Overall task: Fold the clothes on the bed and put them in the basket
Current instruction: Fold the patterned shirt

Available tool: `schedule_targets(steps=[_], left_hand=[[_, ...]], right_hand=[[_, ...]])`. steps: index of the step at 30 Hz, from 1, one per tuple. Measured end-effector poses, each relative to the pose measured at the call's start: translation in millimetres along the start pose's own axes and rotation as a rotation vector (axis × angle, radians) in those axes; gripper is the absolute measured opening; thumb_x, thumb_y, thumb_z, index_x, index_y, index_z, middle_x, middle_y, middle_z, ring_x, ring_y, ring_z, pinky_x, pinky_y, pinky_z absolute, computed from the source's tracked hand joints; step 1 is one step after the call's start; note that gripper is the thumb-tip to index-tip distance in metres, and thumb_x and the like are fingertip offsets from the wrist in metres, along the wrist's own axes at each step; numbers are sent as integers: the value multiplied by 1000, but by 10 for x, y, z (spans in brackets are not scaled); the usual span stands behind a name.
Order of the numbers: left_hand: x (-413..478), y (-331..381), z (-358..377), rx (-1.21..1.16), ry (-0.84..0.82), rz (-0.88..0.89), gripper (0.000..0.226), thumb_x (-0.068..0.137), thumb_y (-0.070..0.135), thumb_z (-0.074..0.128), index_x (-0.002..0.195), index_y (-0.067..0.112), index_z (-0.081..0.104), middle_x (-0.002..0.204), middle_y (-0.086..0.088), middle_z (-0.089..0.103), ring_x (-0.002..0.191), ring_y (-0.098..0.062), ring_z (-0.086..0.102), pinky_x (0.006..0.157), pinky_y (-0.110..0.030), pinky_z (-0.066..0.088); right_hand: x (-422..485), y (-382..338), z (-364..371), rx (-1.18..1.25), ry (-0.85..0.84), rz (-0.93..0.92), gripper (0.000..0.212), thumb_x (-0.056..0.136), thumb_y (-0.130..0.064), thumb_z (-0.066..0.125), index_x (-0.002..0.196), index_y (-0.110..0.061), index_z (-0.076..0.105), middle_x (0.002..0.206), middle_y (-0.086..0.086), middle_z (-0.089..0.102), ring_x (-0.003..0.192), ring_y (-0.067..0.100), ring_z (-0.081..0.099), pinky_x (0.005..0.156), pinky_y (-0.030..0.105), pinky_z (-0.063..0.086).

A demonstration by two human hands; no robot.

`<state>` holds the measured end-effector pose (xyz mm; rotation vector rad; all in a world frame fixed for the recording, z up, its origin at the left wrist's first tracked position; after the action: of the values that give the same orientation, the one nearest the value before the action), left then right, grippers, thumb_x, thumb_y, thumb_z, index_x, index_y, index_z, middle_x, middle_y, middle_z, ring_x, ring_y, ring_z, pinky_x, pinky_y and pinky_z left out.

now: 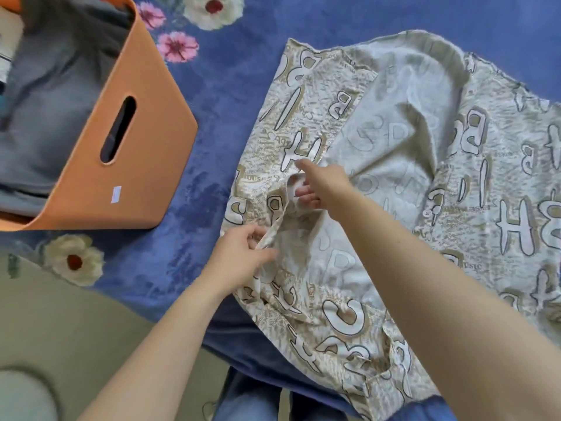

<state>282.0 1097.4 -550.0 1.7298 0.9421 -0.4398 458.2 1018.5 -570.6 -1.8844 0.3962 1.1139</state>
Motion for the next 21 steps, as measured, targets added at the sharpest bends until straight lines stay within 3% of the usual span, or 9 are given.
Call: schedule_targets(steps=[3, 5, 6, 10, 12, 14, 16, 19, 21], left_hand=[[-146, 282, -108, -299, -226, 64, 38, 80, -5, 69, 107, 23, 67, 86, 2, 76, 71, -7, 68, 61, -18, 51], [-197, 455, -132, -291, -295, 165, 40, 79, -13, 63, 106, 17, 68, 73, 3, 69, 61, -9, 59, 56, -20, 47], [-197, 529, -114, -267, -314, 207, 41, 78, -15, 59, 105, 15, 68, 65, 6, 60, 55, -11, 50, 52, -22, 42], [-234, 837, 168, -129, -367, 351, 53, 74, -7, 55, 100, 38, 62, 60, 21, 58, 50, -10, 42, 50, -21, 36], [-256, 960, 431, -61, -443, 390, 61, 75, -1, 56, 118, 42, 57, 73, 20, 63, 48, -11, 45, 48, -22, 38], [-229, 982, 762, 11, -598, 332, 75, 80, 4, 56, 143, 41, 38, 112, 12, 66, 49, -11, 46, 44, -25, 40], [-173, 927, 1034, 150, -776, 260, 79, 86, 10, 58, 151, 41, 23, 139, -4, 52, 60, -13, 51, 50, -26, 45], [-9, 931, 1156, 301, -864, 255, 60, 91, 23, 61, 147, 30, 39, 126, -7, 62, 83, -17, 63, 69, -23, 45], [244, 1020, 1085, 155, -646, 272, 42, 92, 21, 59, 133, 29, 56, 100, 2, 66, 77, -11, 60, 65, -17, 44]], right_hand=[[99, -91, -15, 63, -50, 66, 34, 87, -29, 70, 97, 1, 56, 61, 10, 58, 42, 17, 50, 44, 22, 40], [123, -248, -47, 83, -20, -20, 16, 86, -14, 68, 91, -2, 58, 60, 6, 50, 41, 14, 45, 42, 22, 35], [100, -372, -89, 111, 1, -85, 7, 85, -7, 65, 84, -4, 58, 60, 5, 46, 43, 13, 42, 43, 24, 34], [-143, -763, -606, 217, 256, -571, 30, 80, -1, 58, 57, -17, 49, 58, 1, 39, 50, 10, 33, 46, 23, 25], [-307, -661, -1031, 296, 414, -751, 33, 76, 0, 55, 52, -20, 46, 52, -5, 35, 51, 11, 29, 49, 28, 19], [-367, -338, -1437, 370, 599, -709, 29, 69, -3, 52, 49, -21, 43, 49, -7, 31, 51, 12, 25, 51, 30, 16], [-278, 152, -1734, 315, 735, -493, 20, 67, -8, 52, 53, -18, 43, 51, -5, 31, 52, 13, 25, 51, 27, 17], [-68, 787, -1994, 99, 651, -92, 14, 78, -15, 58, 66, -12, 51, 59, 6, 40, 54, 19, 39, 51, 28, 31], [64, 848, -2051, 58, 555, -42, 19, 82, -11, 60, 68, -8, 48, 59, 7, 35, 46, 16, 36, 45, 28, 30]])
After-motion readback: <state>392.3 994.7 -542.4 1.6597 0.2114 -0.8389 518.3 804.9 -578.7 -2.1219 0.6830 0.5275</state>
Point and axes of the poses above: each hand's wrist, its own x-axis towards the middle knuckle, its own z-axis out of the palm, y = z × x, the point moved 1 cm from there along x, towards the middle knuckle
